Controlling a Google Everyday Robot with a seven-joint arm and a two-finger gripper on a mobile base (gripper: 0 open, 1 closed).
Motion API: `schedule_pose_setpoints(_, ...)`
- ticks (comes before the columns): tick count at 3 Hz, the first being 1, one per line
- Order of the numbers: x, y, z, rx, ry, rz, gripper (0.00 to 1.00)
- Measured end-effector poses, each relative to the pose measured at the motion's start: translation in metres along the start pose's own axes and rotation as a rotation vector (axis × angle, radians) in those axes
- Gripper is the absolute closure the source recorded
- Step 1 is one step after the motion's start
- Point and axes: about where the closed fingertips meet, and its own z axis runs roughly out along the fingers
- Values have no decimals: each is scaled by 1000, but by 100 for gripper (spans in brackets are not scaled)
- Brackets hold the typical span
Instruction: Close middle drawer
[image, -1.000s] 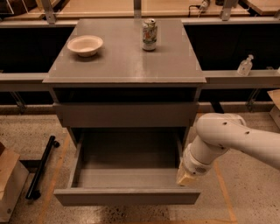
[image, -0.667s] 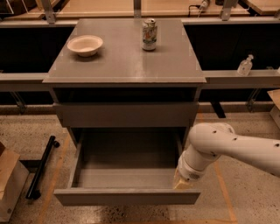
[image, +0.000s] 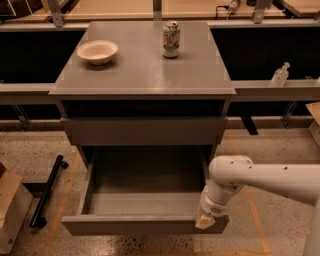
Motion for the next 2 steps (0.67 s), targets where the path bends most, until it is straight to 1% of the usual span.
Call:
schedule_pose_setpoints(1,17,-2,30,-46,3,59,100)
schedule_pose_setpoints(2,19,0,34,-56,3,63,100)
